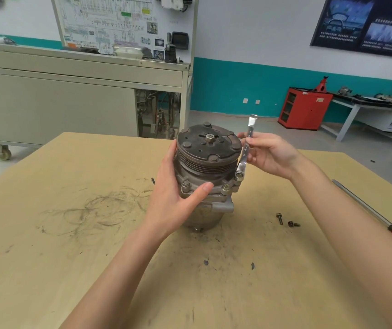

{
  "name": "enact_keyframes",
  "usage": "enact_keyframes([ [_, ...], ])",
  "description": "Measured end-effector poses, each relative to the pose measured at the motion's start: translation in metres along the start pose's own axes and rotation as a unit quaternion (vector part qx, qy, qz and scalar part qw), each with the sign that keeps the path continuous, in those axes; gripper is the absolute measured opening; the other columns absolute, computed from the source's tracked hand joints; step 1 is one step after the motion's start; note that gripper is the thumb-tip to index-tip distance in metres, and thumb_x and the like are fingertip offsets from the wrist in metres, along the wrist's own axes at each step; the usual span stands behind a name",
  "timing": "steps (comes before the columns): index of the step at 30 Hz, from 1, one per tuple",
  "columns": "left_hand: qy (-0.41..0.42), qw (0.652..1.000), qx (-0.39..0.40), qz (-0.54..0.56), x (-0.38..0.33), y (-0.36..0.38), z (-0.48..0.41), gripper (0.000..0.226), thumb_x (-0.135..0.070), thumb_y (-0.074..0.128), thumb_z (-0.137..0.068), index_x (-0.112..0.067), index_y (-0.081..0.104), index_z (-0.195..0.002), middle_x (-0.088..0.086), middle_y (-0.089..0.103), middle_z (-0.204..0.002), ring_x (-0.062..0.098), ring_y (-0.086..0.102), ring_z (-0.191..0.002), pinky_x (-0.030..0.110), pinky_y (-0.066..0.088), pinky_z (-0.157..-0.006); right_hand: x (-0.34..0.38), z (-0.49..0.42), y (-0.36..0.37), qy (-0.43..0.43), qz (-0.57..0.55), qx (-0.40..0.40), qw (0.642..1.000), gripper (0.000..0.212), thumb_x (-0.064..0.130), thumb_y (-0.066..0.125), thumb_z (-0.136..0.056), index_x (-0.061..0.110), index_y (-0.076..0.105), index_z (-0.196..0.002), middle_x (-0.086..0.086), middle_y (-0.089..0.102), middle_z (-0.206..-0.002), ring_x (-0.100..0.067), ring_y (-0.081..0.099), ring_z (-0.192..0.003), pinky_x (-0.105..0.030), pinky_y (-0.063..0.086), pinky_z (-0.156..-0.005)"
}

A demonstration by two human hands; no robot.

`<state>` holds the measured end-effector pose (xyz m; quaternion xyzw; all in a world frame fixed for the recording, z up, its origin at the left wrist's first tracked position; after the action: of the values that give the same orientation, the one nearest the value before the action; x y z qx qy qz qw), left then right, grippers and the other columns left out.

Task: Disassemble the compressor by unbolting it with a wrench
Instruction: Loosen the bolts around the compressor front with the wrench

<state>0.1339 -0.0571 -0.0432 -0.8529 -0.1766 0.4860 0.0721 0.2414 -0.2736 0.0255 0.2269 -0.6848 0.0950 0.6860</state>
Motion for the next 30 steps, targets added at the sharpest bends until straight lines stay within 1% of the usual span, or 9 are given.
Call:
enact_keyframes([
  [6,0.003,1.0,0.0,-0.001,0.0,0.001,0.0,0.103,-0.068,0.061,-0.072,-0.031,0.01,-0.154,-0.011,0.029,-0.155,0.003,0.029,-0.141,0.044,0.032,-0.116,0.001,-0.01,0.011,0.044,0.04,0.01,0.998,0.021,0.006,0.044,-0.096,0.004,0.059,-0.11,-0.007,0.067,-0.091,-0.013,0.064,-0.072,-0.017,0.05,-0.057],
  [10,0.004,1.0,0.0,0.004,0.0,0.0,0.0,0.104,-0.067,0.062,-0.072,-0.029,0.011,-0.154,-0.01,0.029,-0.155,0.003,0.03,-0.141,0.043,0.032,-0.116,0.004,0.003,0.012,0.021,-0.007,-0.021,1.0,0.01,0.006,0.042,-0.096,0.01,0.052,-0.098,-0.005,0.069,-0.073,-0.012,0.064,-0.057,-0.018,0.049,-0.049],
  [14,0.004,1.0,0.0,0.006,-0.002,0.0,0.001,0.103,-0.067,0.061,-0.072,-0.03,0.011,-0.154,-0.011,0.03,-0.155,0.001,0.03,-0.14,0.041,0.032,-0.116,0.011,0.037,0.014,-0.071,0.023,-0.112,0.991,0.009,0.007,0.043,-0.099,0.011,0.047,-0.091,-0.012,0.071,-0.068,-0.015,0.063,-0.053,-0.019,0.052,-0.051],
  [17,0.001,1.0,0.001,0.007,-0.002,0.001,0.001,0.102,-0.068,0.06,-0.071,-0.032,0.01,-0.153,-0.011,0.029,-0.155,0.001,0.03,-0.14,0.039,0.031,-0.117,0.012,0.066,0.023,-0.162,0.093,-0.192,0.964,0.009,0.013,0.043,-0.1,0.008,0.05,-0.099,-0.01,0.071,-0.068,-0.013,0.063,-0.051,-0.018,0.052,-0.052],
  [19,0.001,1.0,0.0,0.007,-0.002,0.001,0.001,0.101,-0.067,0.06,-0.071,-0.032,0.011,-0.153,-0.011,0.029,-0.155,0.002,0.03,-0.14,0.039,0.031,-0.117,0.011,0.082,0.034,-0.225,0.123,-0.227,0.94,0.012,0.017,0.045,-0.1,0.009,0.053,-0.094,-0.004,0.07,-0.066,-0.012,0.063,-0.05,-0.018,0.051,-0.05],
  [23,0.001,1.0,-0.001,0.009,-0.003,0.0,0.002,0.101,-0.067,0.059,-0.072,-0.032,0.011,-0.153,-0.011,0.028,-0.155,0.002,0.029,-0.14,0.038,0.03,-0.118,0.0,0.104,0.059,-0.396,0.193,-0.265,0.858,0.011,0.015,0.051,-0.097,0.018,0.054,-0.087,0.002,0.07,-0.067,-0.016,0.066,-0.053,-0.026,0.054,-0.051],
  [26,0.0,1.0,0.0,0.007,-0.003,-0.001,0.002,0.102,-0.068,0.059,-0.072,-0.031,0.01,-0.153,-0.011,0.027,-0.156,0.002,0.028,-0.141,0.038,0.029,-0.118,-0.018,0.111,0.069,-0.514,0.349,-0.247,0.744,0.007,0.015,0.059,-0.092,0.012,0.064,-0.09,-0.005,0.07,-0.08,-0.018,0.068,-0.065,-0.028,0.057,-0.065],
  [28,0.0,1.0,0.001,0.005,-0.002,-0.001,0.002,0.103,-0.068,0.058,-0.072,-0.029,0.009,-0.154,-0.01,0.026,-0.157,0.002,0.027,-0.141,0.038,0.029,-0.118,-0.032,0.113,0.071,-0.527,0.475,-0.237,0.664,0.015,0.014,0.063,-0.087,0.003,0.07,-0.09,-0.005,0.07,-0.087,-0.014,0.068,-0.074,-0.014,0.053,-0.071],
  [30,-0.001,1.0,0.001,0.002,-0.003,-0.001,0.002,0.103,-0.069,0.058,-0.072,-0.03,0.008,-0.154,-0.01,0.026,-0.157,0.002,0.027,-0.142,0.039,0.029,-0.118,-0.042,0.115,0.074,-0.535,0.532,-0.223,0.618,0.024,0.018,0.061,-0.09,-0.003,0.072,-0.086,-0.01,0.072,-0.088,-0.018,0.072,-0.076,-0.016,0.054,-0.068],
])
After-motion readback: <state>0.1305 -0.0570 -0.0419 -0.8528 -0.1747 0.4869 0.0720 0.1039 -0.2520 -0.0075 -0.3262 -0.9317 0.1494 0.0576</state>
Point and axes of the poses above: each hand's wrist, its own z-axis away from the middle knuckle, its own y-axis out of the palm, x = y × z, the point moved 1 cm from there along -z, towards the middle knuckle
